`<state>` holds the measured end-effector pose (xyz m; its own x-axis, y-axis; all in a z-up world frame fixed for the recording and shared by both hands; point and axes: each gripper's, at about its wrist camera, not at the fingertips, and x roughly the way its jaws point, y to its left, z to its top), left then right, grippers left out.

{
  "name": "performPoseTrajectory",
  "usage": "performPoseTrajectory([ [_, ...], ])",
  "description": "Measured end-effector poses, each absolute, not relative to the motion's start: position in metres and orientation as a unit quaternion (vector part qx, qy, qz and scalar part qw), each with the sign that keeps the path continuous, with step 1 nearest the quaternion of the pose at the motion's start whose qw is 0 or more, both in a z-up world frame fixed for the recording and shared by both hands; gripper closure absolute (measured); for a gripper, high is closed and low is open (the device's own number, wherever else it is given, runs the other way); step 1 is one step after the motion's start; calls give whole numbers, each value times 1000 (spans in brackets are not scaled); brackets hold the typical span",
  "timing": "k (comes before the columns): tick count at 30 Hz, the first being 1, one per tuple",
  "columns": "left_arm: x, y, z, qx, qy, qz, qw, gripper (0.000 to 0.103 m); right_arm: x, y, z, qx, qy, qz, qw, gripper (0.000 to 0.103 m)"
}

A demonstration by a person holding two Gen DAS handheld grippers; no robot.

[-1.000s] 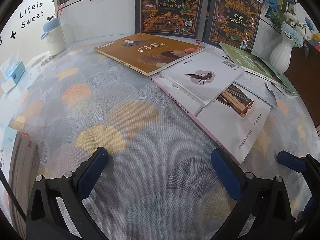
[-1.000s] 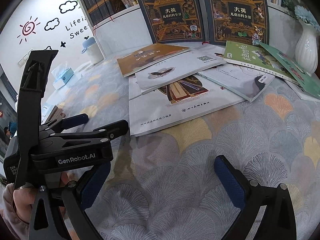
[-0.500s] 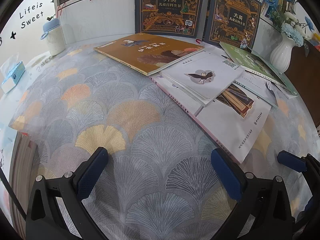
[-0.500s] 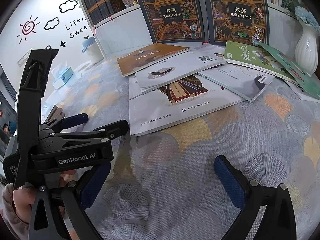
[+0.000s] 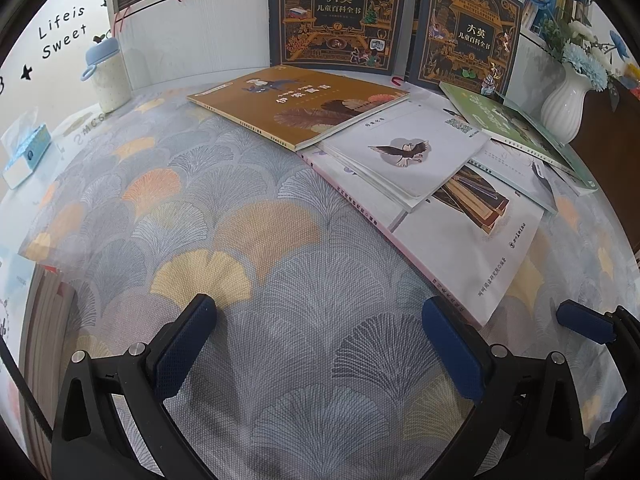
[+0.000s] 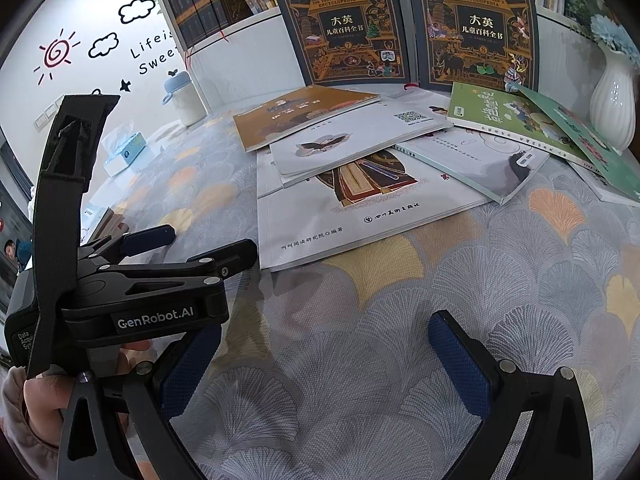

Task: Organize books

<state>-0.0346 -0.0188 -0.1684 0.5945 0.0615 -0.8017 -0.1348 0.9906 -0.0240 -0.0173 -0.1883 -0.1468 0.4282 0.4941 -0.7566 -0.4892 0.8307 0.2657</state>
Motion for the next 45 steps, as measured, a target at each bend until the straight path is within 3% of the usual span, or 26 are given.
performPoseTrajectory([
  [45,-34,-19,-170,-42,447,53,892,0,-16,-188,-147,-15,451,298,841,0],
])
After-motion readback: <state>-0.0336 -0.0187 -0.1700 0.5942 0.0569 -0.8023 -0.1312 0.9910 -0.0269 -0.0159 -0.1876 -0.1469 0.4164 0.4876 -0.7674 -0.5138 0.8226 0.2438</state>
